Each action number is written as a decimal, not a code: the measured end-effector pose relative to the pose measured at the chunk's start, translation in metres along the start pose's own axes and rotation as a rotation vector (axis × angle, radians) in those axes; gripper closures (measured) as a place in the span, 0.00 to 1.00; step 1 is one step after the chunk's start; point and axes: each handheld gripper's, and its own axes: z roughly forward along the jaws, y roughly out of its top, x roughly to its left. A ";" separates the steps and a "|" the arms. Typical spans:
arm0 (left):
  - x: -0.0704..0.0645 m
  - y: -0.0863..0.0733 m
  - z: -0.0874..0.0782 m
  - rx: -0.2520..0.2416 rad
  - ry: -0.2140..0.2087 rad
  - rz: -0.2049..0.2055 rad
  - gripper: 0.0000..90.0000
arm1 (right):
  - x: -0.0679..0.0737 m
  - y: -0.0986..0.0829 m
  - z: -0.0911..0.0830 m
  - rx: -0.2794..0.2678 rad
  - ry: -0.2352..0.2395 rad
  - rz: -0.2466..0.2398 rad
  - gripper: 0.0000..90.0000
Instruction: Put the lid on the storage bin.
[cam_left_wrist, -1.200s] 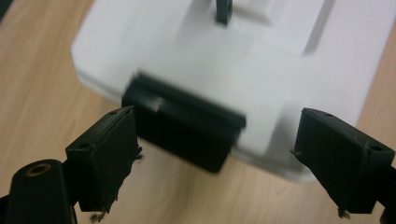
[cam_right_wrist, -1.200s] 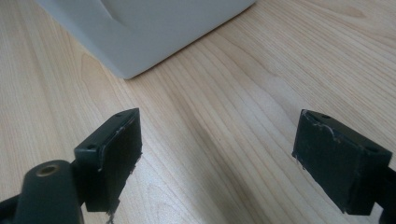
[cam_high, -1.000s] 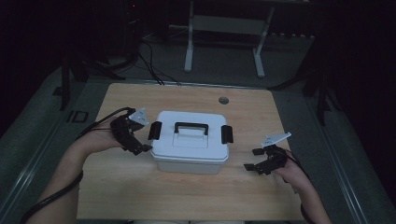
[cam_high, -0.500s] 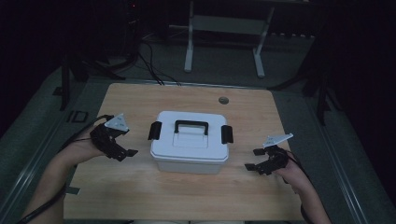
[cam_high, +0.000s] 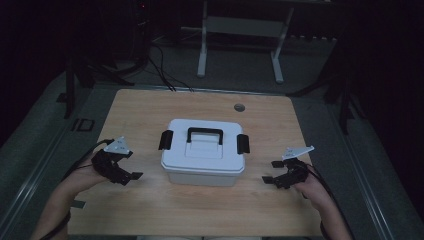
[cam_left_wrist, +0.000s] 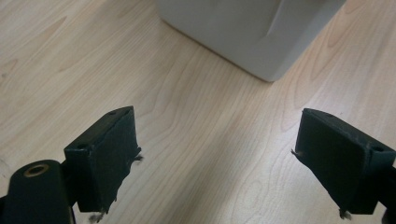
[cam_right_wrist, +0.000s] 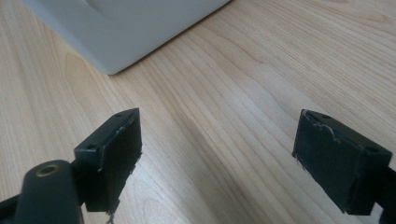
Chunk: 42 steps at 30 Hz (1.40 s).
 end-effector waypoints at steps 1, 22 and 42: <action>0.000 -0.004 0.001 -0.006 -0.004 -0.013 0.14 | 0.000 -0.001 0.001 -0.001 -0.006 -0.003 0.17; -0.010 -0.054 0.027 -0.112 0.156 -0.155 0.14 | -0.002 -0.013 0.010 -0.084 -0.143 0.042 0.16; -0.015 -0.074 0.038 -0.213 0.381 -0.289 0.14 | -0.006 -0.038 -0.002 -0.226 -0.415 0.193 0.14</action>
